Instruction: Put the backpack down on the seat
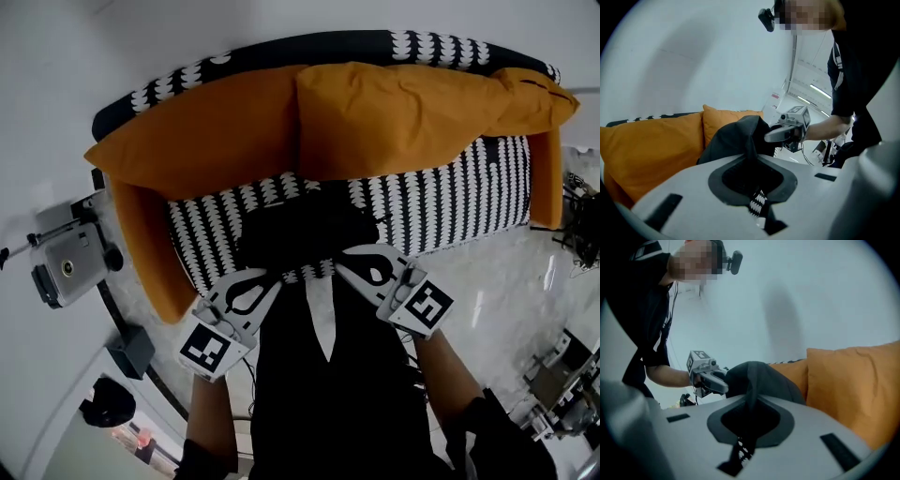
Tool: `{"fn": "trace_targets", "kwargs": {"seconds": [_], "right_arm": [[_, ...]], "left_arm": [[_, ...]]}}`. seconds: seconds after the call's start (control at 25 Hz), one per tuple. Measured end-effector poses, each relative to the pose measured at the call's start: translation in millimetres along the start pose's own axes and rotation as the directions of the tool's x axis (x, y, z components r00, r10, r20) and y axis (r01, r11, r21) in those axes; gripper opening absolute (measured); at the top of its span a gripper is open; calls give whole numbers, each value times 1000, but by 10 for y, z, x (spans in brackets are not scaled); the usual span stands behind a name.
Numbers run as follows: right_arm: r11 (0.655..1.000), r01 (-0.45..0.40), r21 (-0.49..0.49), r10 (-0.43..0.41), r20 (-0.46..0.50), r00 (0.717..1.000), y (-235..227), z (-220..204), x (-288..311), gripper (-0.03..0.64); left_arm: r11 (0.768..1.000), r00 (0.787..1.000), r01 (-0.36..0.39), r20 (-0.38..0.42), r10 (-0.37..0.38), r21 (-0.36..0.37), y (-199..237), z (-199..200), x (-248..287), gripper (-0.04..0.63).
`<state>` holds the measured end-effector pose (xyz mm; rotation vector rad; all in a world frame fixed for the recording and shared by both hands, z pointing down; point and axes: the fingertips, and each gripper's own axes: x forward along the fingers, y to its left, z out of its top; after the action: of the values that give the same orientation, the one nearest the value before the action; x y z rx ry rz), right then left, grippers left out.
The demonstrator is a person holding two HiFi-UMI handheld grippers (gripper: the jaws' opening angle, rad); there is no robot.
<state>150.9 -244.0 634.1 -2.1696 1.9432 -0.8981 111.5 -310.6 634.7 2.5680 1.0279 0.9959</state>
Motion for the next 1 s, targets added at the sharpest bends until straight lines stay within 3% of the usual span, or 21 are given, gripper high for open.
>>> {"fn": "trace_targets", "kwargs": {"seconds": [0.28, 0.68, 1.0], "right_arm": [[990, 60, -125, -63, -25, 998, -328, 142, 200, 29], [975, 205, -87, -204, 19, 979, -821, 213, 380, 29], [944, 312, -109, -309, 49, 950, -1058, 173, 639, 29]], "left_arm": [[999, 996, -20, 88, 22, -27, 238, 150, 119, 35], [996, 993, -70, 102, 65, 52, 674, 280, 397, 35], [983, 982, -164, 107, 155, 84, 1168, 255, 462, 35]]}}
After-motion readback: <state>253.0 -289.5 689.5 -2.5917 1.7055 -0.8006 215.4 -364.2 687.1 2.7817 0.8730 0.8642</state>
